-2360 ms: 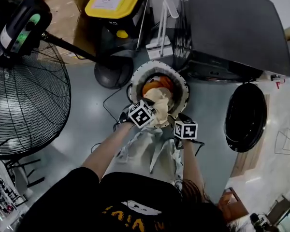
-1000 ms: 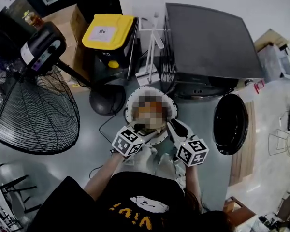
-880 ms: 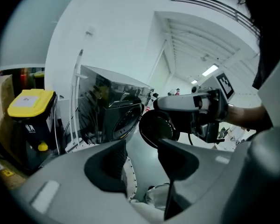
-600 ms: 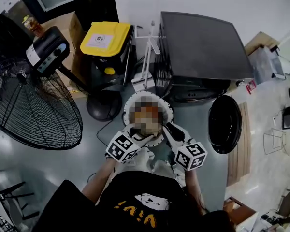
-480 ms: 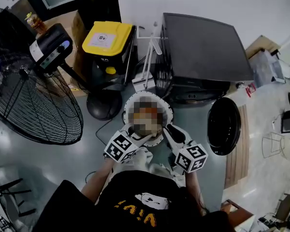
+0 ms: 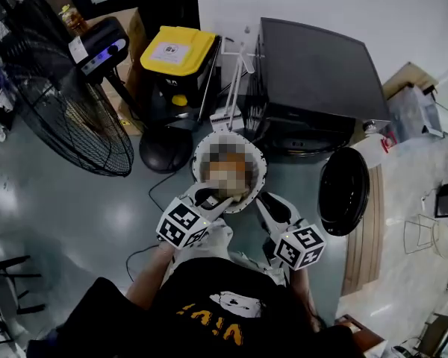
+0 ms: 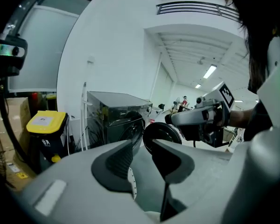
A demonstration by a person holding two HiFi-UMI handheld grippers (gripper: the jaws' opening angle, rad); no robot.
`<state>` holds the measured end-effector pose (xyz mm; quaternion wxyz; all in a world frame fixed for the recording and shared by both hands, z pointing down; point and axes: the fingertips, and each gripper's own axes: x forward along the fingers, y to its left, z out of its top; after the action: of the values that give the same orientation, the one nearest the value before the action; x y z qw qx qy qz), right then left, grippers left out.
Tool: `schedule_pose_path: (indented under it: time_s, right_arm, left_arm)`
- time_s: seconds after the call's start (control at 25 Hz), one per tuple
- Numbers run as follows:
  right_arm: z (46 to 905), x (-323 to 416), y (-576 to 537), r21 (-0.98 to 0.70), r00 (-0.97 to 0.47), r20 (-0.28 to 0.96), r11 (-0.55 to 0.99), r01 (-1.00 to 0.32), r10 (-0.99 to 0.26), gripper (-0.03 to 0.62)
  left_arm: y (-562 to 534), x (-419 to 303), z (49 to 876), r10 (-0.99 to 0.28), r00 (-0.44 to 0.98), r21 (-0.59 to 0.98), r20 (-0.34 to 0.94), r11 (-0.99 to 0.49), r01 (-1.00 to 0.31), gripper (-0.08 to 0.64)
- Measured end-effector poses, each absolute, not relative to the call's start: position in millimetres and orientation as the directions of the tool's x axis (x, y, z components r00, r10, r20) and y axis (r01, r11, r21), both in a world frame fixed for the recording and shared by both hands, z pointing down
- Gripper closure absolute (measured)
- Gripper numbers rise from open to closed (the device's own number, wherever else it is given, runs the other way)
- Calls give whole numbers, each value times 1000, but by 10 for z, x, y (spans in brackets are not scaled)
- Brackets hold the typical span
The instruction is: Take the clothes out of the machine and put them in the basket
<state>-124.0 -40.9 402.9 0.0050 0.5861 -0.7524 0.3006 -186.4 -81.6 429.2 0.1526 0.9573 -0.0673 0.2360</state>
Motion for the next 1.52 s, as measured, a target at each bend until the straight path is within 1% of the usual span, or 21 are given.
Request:
schedule_pose_path:
  time_s: [0.08,0.2,0.28,0.48,0.68,0.84,1.04,1.52]
  right_arm:
    - [3949,-1246,-271,-444,-322,340,151,-883,-884,494]
    - [3840,-1253,-70,-437,-332,310,177,-882,-891,502]
    - [3784,-1279,64,-436,-338,288,191,-879,-896,511]
    - [3660,-1395,420,-422,-360,246,235,-876,-900,548]
    - [3630,-1482,713,-403,-381,224,271,-874,-897,583]
    - [3610,-1552,924,-389,-400,216,297,-872,-890,583]
    - [3579,-1564,1111,-373,-400,215,303,-877,-891,583]
    - [3470,-1581,1273,-341,-388,199,308,-888,-900,583]
  left_arm:
    - [-637,-1886,4228,-73,880,258,470,-942,-216,448]
    - [-375,-1911,4139,-95,880,252,464,-939,-234,479]
    - [-218,-1942,4063,-112,883,240,456,-940,-243,514]
    - [164,-2072,3840,-159,889,210,429,-940,-269,545]
    - [496,-2181,3726,-203,893,207,402,-930,-304,548]
    - [745,-2191,3660,-212,901,214,378,-927,-307,549]
    - [953,-2206,3650,-217,900,210,377,-927,-312,552]
    - [1110,-2252,3610,-207,903,227,377,-924,-306,554]
